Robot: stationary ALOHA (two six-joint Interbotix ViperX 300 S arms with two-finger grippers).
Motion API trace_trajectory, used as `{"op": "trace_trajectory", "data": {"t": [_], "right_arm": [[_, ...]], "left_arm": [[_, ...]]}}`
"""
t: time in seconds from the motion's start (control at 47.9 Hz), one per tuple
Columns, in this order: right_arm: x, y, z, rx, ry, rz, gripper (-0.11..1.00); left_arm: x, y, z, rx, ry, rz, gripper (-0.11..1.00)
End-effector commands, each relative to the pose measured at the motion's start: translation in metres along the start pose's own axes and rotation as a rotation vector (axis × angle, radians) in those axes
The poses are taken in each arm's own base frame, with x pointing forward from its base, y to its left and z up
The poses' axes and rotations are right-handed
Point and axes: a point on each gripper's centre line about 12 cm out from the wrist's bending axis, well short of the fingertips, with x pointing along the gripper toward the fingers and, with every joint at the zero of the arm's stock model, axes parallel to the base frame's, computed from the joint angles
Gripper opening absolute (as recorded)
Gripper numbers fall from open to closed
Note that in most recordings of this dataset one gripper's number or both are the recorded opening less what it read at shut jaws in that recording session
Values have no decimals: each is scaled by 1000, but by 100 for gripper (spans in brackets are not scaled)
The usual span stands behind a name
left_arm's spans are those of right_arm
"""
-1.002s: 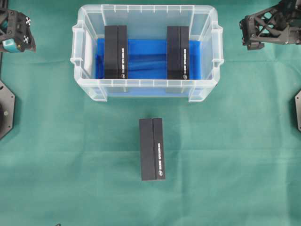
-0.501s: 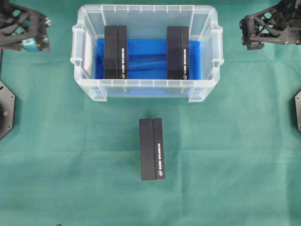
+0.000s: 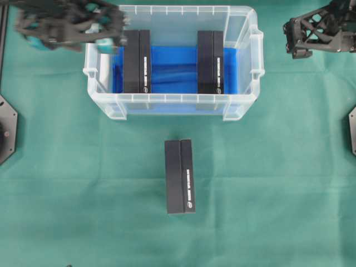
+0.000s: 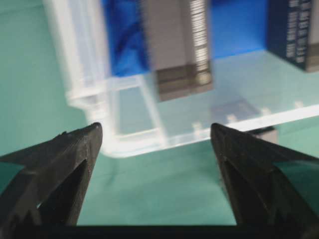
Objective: Take out the box from the case.
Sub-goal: 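Move the left gripper over the left black box pair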
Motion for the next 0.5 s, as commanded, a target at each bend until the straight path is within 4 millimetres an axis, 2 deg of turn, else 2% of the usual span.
{"op": "trace_trajectory", "data": {"t": [0.0, 0.292, 0.48], "right_arm": [[-7, 0, 1, -1, -11, 24, 91], [-7, 1, 0, -4, -8, 27, 91], [-7, 1, 0, -8, -11, 27, 91]], "left_arm": [[-10, -18, 5, 11, -26, -41, 89], [-2, -51, 13, 23, -29, -56, 89], [0, -54, 12, 15, -28, -44, 89]]}}
